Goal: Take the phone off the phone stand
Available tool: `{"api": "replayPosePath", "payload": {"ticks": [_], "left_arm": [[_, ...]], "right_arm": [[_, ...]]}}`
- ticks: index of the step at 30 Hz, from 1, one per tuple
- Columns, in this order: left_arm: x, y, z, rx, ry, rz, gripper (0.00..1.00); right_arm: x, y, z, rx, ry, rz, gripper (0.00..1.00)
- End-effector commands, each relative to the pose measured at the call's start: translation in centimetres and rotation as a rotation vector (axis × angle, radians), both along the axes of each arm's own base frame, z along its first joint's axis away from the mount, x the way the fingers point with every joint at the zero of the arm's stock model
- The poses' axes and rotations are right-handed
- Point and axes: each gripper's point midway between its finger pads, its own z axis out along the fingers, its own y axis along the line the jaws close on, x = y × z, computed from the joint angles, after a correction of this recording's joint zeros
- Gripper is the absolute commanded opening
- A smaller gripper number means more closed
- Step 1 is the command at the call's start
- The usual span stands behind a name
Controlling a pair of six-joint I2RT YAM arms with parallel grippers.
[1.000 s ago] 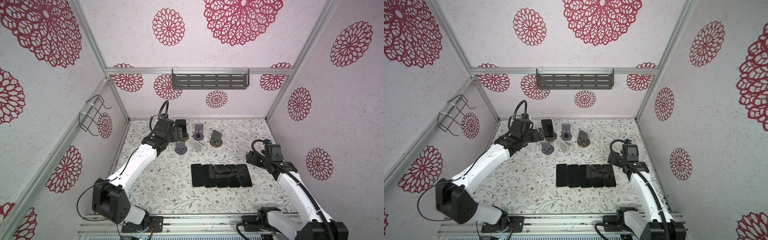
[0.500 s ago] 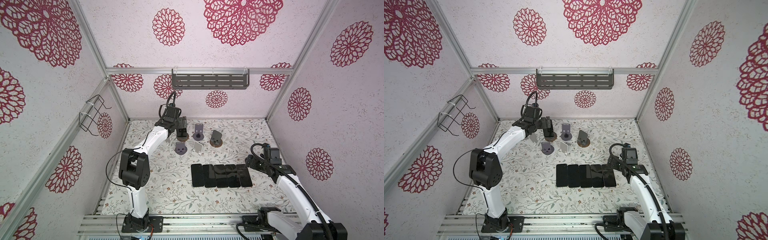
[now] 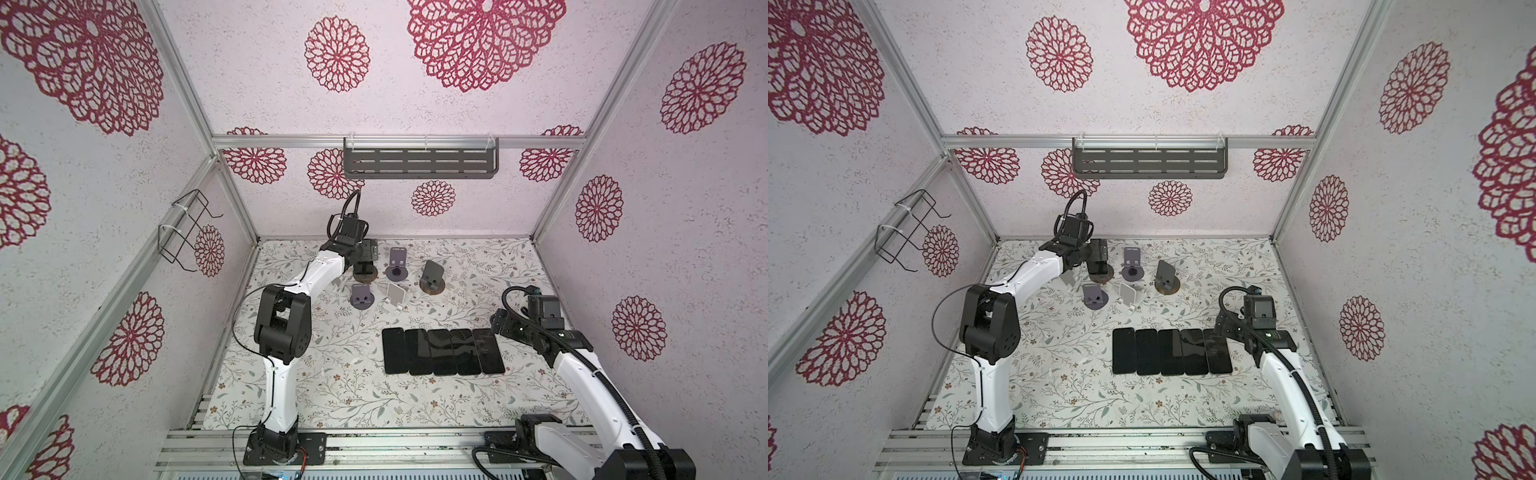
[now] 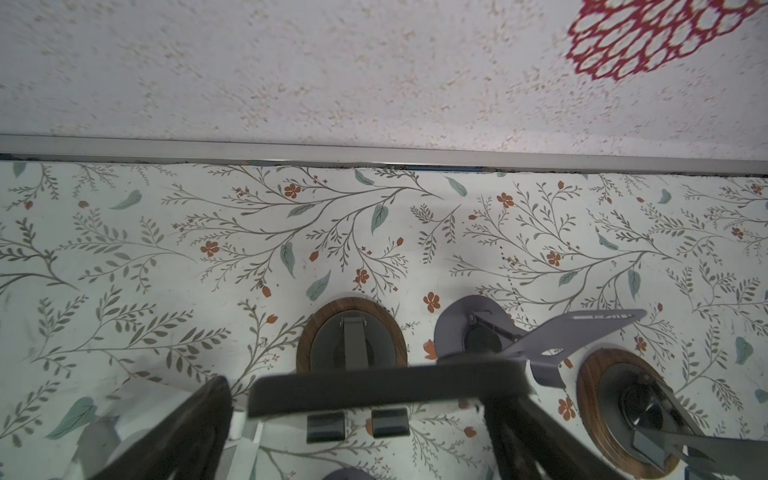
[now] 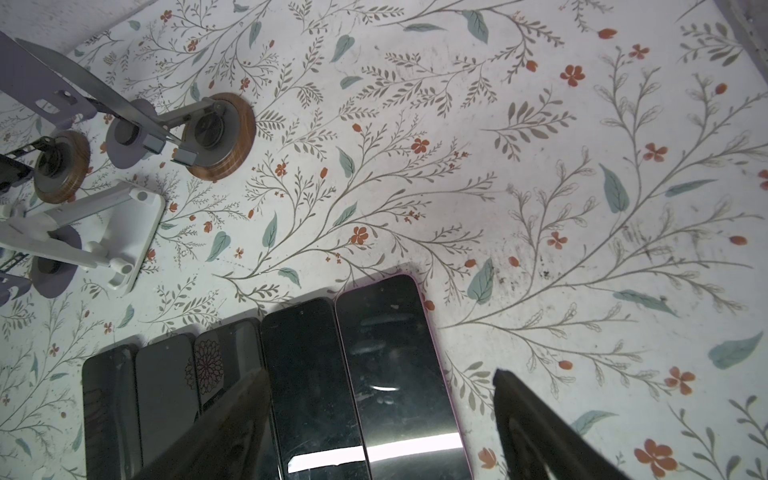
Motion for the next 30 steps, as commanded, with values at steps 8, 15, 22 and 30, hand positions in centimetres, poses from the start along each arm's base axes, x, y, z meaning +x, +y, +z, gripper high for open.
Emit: {"api": "replayPosePath", "payload": {"ticks": [8,15,22,30], "left_arm": [[1.4,-0.7,-0.3,0.02,-0.009,-0.049,0.9],[1.4,-1.2,0.3,0.001,-0.013,-0.074,0.67],[0.9,-1.0,2.6,-0.004,-0.04,-0.073,0.62],[-1.7,-1.1,10.3,-0.052,-0.128,-0.107,0.6]], "right_arm": [[0.4,0.3,1.2,0.004,-0.049,0.016,0.85],[0.5,0.8,1.1,0.03,-0.052,0.028,0.83],[0.7,1.0,1.4,0.046,-0.063,0.031,0.82],[1.1,1.4,2.9,0.046,-0.098,0.068,0.81]]}}
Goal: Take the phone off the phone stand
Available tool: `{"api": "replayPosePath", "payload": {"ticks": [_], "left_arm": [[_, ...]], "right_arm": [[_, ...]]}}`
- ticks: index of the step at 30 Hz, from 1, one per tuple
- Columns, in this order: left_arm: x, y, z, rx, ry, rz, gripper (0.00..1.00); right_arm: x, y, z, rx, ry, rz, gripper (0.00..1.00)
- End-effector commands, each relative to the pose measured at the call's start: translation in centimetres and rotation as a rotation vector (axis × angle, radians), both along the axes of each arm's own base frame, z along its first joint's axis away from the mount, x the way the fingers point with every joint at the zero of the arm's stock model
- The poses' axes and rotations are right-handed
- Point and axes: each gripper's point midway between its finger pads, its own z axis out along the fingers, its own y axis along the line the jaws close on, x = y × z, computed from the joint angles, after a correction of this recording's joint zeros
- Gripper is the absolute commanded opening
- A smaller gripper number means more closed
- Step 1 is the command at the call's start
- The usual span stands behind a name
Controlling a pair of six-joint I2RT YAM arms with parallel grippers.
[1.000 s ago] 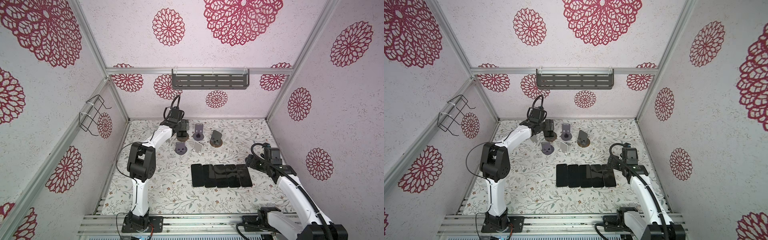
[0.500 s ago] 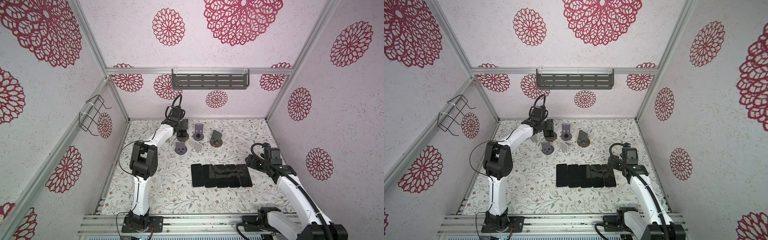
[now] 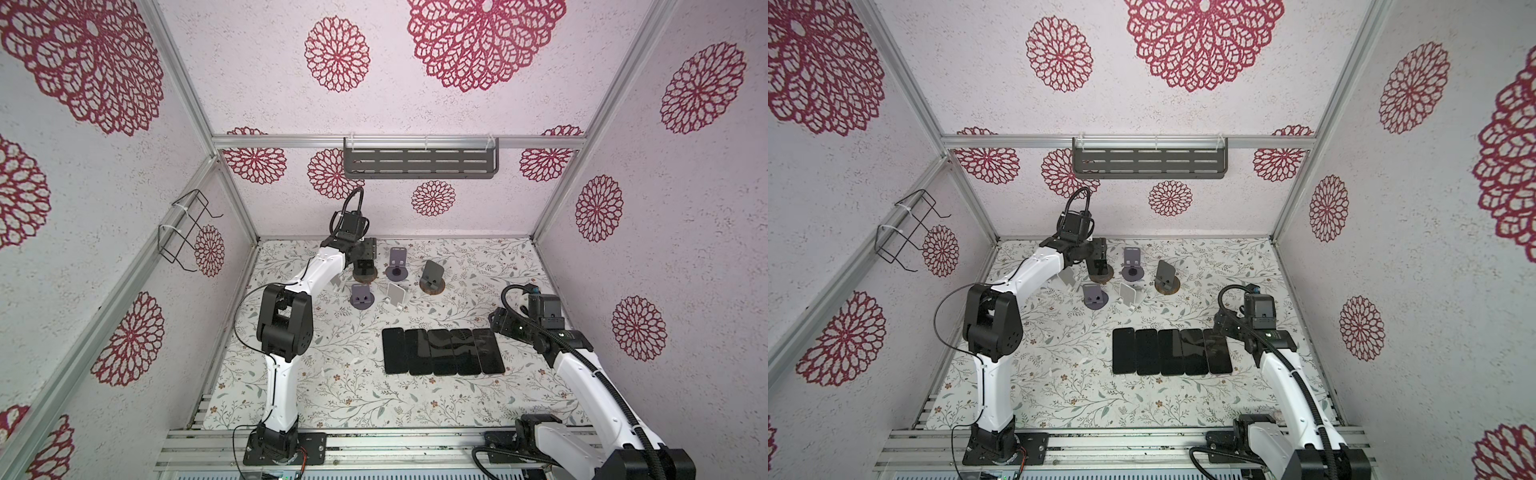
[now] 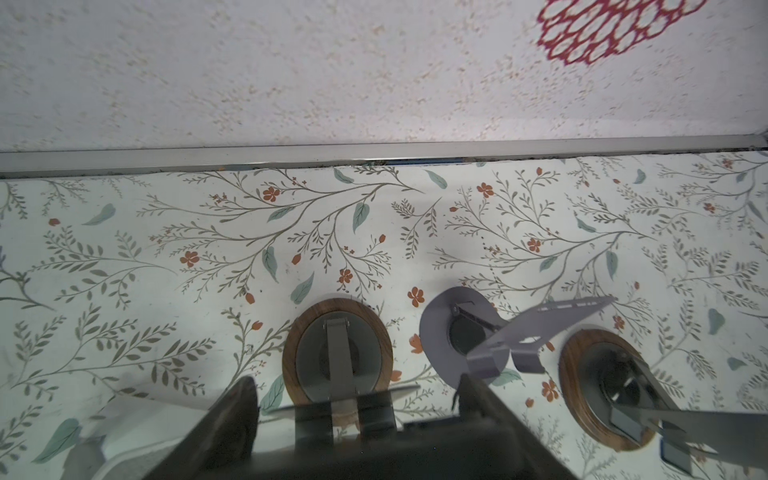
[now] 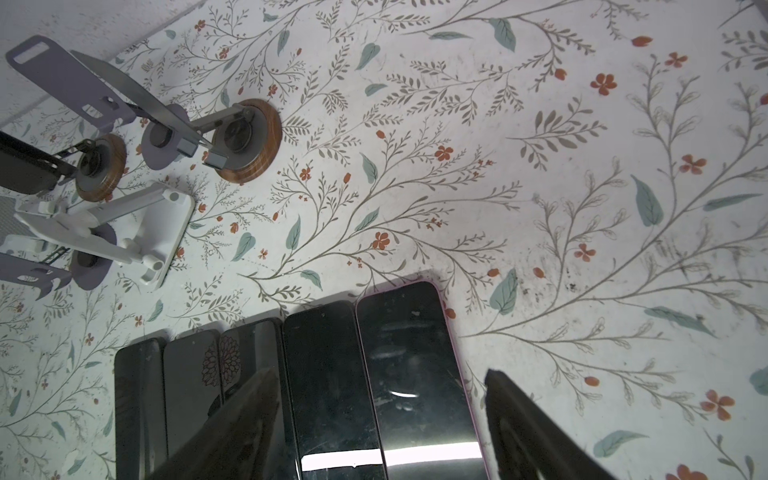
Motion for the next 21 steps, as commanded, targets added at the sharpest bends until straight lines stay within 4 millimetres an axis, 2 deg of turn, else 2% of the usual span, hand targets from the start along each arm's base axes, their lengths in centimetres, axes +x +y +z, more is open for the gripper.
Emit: {"api": "replayPosePath", "payload": {"ticks": [1,5,8,10,13,17,21], "left_arm": [[-2.1,0.0,10.9,-0.062,-0.177,-0.037,0.6],[-4.5,0.1,14.0,-0.09,-0.193,-0.067,0.57],[-6.5,-0.1,15.2,-0.12,-0.176,-0.099,0.55],[-8.2,-1.0,14.9,-0.179,-0.136,-0.154,0.54],[-10.9,-3.4,12.8,-0.29,-0.023,-0.283,0.53],[-13.9,-5.6,10.3,-0.43,0.112,-0.386,0.45],[-16.5,-7.6,8.9,-0.58,0.202,-0.482,0.38]], "right_arm": [[0.8,0.5,2.6,0.004,-0.071,0.031,0.8],[1.4,1.3,3.6,0.025,-0.085,0.076,0.79],[2.2,2.4,5.2,0.06,-0.118,0.12,0.78],[2.8,3.3,6.5,0.076,-0.157,0.141,0.78],[3.4,5.3,8.1,0.113,-0.197,0.2,0.77],[3.5,10.3,9.8,0.156,-0.232,0.373,0.75],[1.6,17.5,11.2,0.169,-0.256,0.661,0.72]]}}
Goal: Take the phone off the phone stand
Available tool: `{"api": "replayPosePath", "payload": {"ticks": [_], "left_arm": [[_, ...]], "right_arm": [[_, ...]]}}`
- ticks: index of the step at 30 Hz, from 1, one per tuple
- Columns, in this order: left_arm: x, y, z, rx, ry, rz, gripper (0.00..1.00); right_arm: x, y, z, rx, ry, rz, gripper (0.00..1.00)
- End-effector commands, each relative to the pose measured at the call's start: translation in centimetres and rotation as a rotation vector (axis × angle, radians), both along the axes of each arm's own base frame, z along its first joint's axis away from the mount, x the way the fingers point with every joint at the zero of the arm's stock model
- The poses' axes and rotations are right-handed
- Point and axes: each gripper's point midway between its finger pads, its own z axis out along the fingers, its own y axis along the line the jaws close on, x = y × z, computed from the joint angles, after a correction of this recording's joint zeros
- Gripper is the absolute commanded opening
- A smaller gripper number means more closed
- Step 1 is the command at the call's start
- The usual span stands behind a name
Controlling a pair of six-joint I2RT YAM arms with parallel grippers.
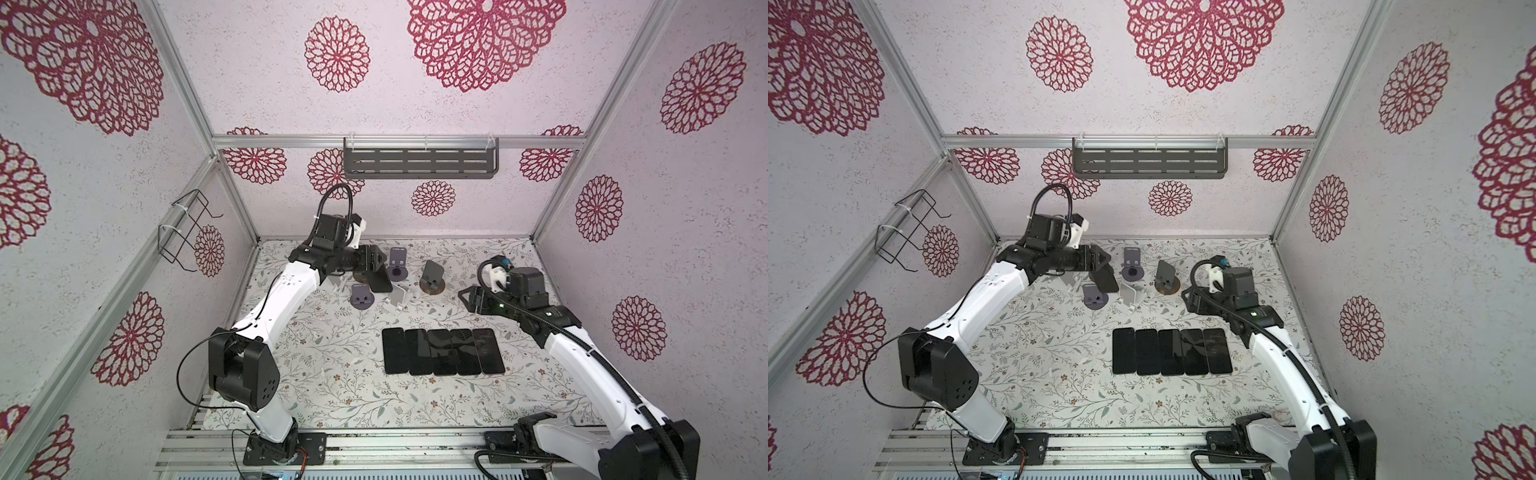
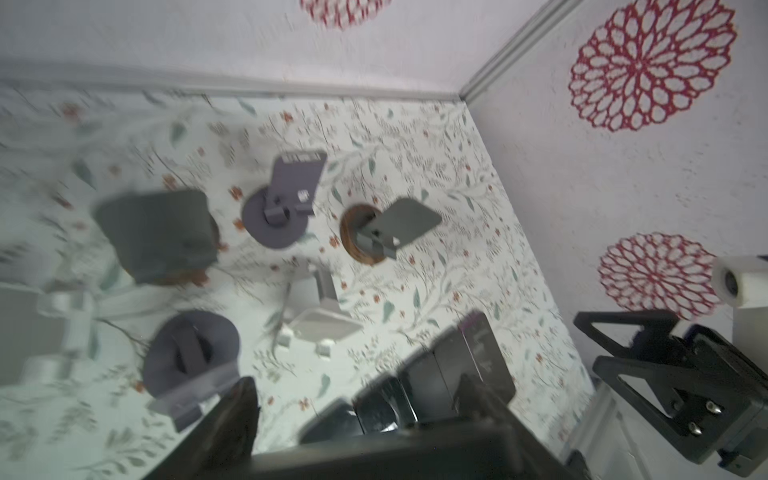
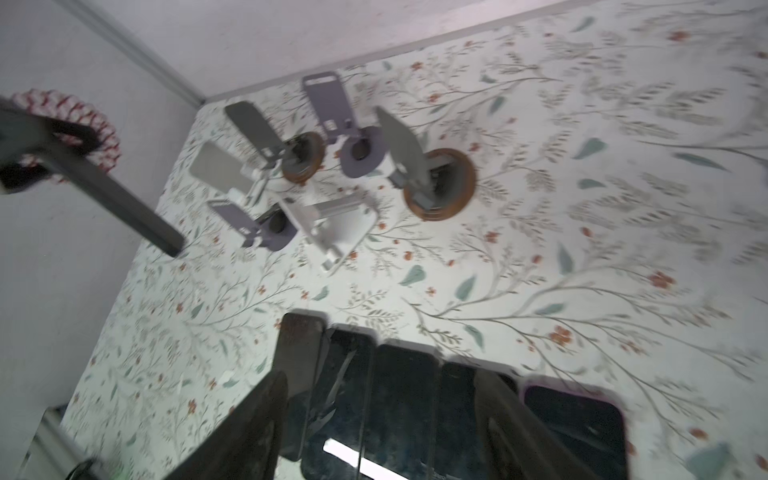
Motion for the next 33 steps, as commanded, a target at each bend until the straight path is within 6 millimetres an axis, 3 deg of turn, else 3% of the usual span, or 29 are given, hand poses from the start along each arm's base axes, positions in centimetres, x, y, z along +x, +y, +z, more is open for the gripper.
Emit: {"api": "replayPosePath", "payload": {"ticks": [1,4,7,16,20,33], "left_arm": [[-2.4,-3.0,1.8,-0.206,0.043,-0.145,0.37],[-3.5,-3.8,0.2,-0.258,0.114,-0.193,0.35],[-4.1,-4.2,-0.8,-0.283,0.142,-0.216,0.33],[-3.7,-4.1,-1.2,-0.28,0.139,-0.197,0.32],[-3.5,-4.1,-1.3,-0.284,0.137,-0.191,0.32],[-4.1,-4.2,-1.1,-0.312,0.117,-0.198,0.33]], "right_arm": [[-1.7,6.2,3.2,0.038,-0.103,0.265,0.71],[-2.7,9.9,4.2,0.103,-0.129,0.386,0.67],[-2.9,12.1,4.2,0.129,-0.122,0.446,0.61],[-2.7,15.5,0.5,0.055,-0.068,0.465,0.5],[-2.0,16.1,-0.6,0.034,-0.075,0.433,0.42],[-0.9,16.2,-0.4,0.056,-0.107,0.399,0.0]]}}
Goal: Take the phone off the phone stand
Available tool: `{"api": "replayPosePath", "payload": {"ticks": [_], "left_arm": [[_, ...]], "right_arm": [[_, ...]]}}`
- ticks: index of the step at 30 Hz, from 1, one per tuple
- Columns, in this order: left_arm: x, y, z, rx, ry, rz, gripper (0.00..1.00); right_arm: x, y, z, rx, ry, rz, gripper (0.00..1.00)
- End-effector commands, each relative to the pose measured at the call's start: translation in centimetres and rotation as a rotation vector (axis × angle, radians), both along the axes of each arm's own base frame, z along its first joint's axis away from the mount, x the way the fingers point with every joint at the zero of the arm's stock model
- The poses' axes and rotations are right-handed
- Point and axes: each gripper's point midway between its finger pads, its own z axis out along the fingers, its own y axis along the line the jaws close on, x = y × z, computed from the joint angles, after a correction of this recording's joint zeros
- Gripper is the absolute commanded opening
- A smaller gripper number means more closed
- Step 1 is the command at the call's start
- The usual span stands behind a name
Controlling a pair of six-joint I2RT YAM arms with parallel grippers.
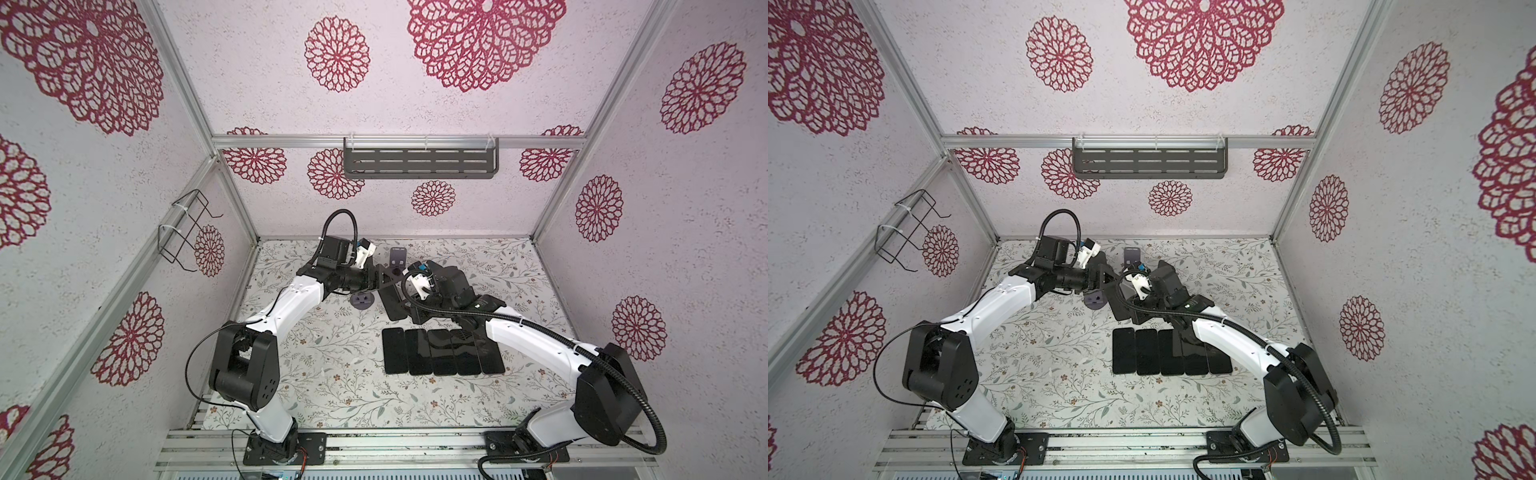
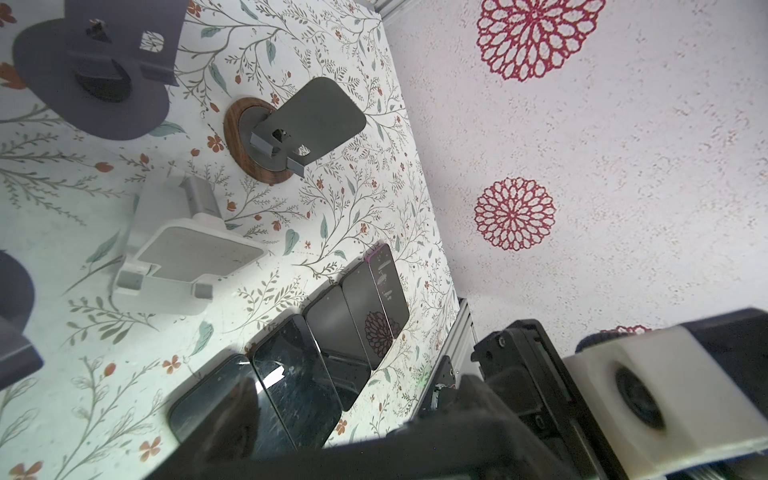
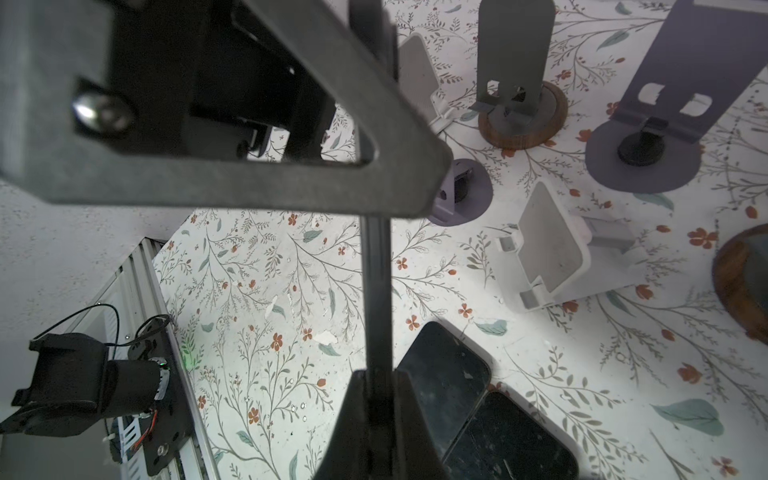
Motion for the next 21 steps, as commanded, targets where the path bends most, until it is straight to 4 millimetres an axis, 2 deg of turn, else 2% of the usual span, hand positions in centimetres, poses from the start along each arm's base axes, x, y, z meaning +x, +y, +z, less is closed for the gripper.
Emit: {"api": "replayPosePath", "payload": {"ticks": [1,4,9,12,15,21], "left_arm": [[-0.4,-0.6,2.0,-0.062,-0.075,-0.035,0.33],[-0.7,-0.8,2.5,-0.109,-0.098,-0.033,0.4],[-1.6,-0.7,3.3,-0.159,-0.161,-0.044,0.75],[-2.0,-0.7,3.6,-0.184,-0.188,-0.052,0.91],[-2.2,-0.7,3.7,-0.203,-0.199,-0.053,0.99],[-2.7,-0.7,3.5,-0.267,-0.216,-0.052,0.99]], "right_arm": [[0.9,0.3,1.9,0.072,-0.031,-0.018,0.0],[0.9,0.3,2.4,0.102,-0.023,-0.006,0.0],[1.2,-0.6,3.6,0.157,-0.011,-0.004,0.0],[1.4,-1.7,4.6,0.2,-0.002,-0.007,0.0],[1.6,-3.1,5.5,0.253,0.0,-0.011,0.0],[2.0,-6.4,6.9,0.376,0.048,-0.01,0.0]]}}
